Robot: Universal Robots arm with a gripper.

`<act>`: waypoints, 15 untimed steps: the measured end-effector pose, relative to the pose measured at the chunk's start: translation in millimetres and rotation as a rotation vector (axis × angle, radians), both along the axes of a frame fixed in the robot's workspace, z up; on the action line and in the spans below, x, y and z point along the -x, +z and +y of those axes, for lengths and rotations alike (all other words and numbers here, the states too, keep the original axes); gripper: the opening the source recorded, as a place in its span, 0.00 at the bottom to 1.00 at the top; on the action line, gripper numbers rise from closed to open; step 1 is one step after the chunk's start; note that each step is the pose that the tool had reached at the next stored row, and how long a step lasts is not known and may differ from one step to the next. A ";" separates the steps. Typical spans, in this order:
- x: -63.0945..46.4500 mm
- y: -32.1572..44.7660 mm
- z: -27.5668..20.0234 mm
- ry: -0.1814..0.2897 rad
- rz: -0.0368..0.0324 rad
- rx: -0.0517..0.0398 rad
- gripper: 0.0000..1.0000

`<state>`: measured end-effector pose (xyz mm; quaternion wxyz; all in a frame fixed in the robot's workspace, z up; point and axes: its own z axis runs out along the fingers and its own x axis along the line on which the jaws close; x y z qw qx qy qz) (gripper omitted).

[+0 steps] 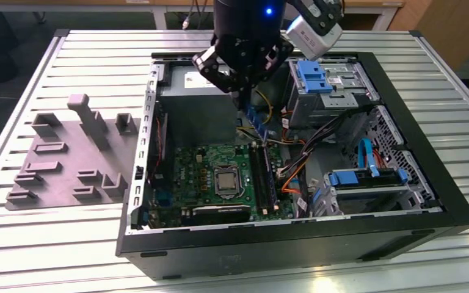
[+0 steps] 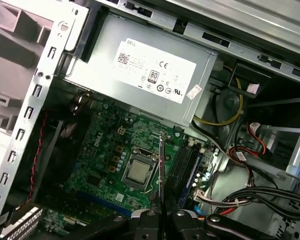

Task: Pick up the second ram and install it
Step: 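Insert the second ram into the second slot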

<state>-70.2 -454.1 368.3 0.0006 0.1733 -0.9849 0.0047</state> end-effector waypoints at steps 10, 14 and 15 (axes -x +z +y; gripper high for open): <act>-0.3 -3.6 0.3 -0.167 0.0000 0.0003 0.14; -7.0 -4.7 0.7 -0.183 -0.0001 0.0015 0.14; -9.8 -5.2 0.6 -0.183 0.0000 0.0015 0.14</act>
